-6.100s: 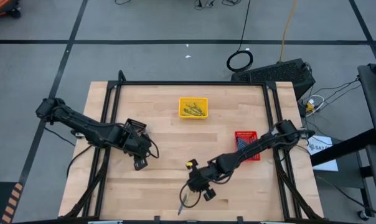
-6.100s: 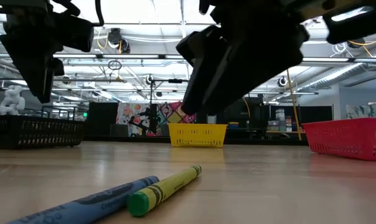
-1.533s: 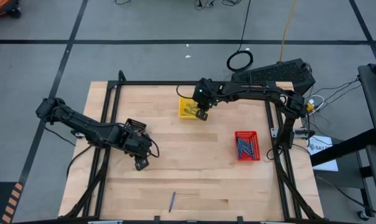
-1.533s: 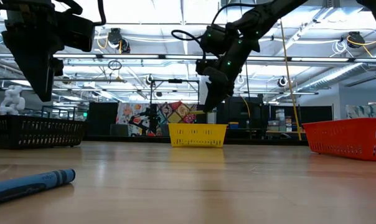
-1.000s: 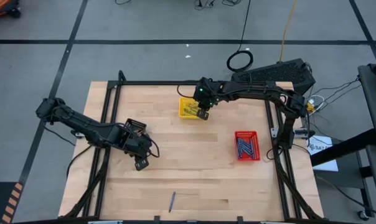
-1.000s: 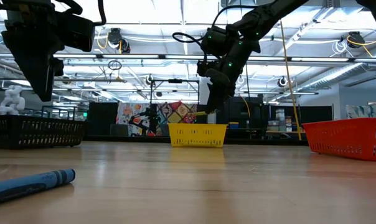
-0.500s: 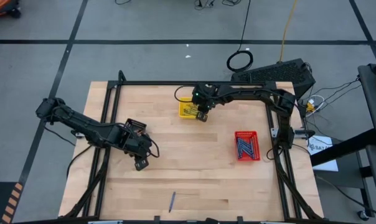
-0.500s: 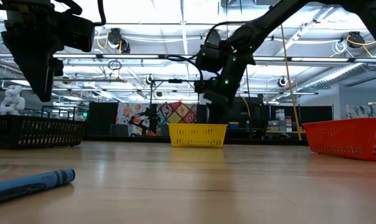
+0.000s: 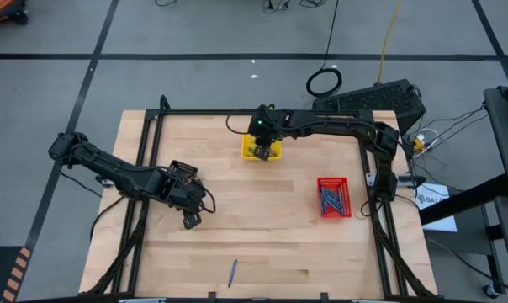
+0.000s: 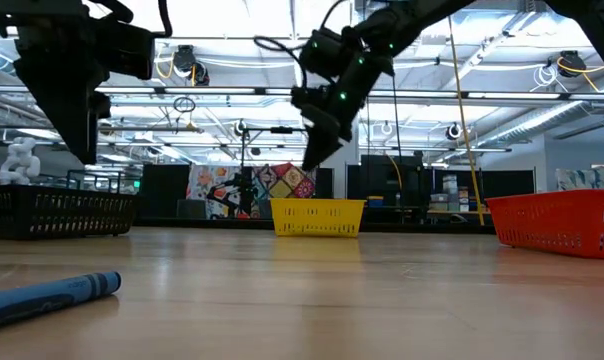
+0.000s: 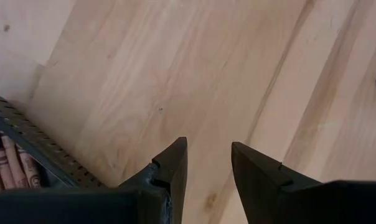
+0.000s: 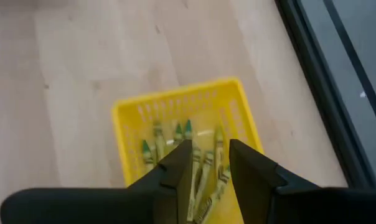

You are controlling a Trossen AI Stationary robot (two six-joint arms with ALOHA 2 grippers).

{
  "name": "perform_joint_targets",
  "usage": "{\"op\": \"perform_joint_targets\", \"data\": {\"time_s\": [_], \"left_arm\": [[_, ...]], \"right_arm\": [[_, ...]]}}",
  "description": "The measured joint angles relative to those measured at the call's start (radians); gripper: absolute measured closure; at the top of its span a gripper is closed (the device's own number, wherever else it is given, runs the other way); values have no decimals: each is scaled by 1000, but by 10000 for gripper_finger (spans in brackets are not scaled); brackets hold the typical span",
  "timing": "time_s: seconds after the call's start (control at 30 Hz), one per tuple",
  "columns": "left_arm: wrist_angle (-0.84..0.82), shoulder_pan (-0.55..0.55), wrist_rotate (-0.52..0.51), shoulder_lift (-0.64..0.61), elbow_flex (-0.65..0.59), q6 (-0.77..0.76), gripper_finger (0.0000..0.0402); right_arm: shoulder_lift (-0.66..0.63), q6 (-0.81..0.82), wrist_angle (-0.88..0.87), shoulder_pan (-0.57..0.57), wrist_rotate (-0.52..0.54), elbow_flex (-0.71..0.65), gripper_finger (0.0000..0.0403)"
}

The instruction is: Sort crayons

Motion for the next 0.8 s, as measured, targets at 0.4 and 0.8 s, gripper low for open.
{"op": "perform_joint_targets", "data": {"time_s": [0.4, 0.8], "left_arm": [[147, 0, -41, 0, 0, 75, 274], [160, 33, 35, 89, 0, 37, 274]], "right_arm": [[0, 63, -175, 95, -7, 88, 297], [0, 139, -264, 230, 74, 91, 297]]}}
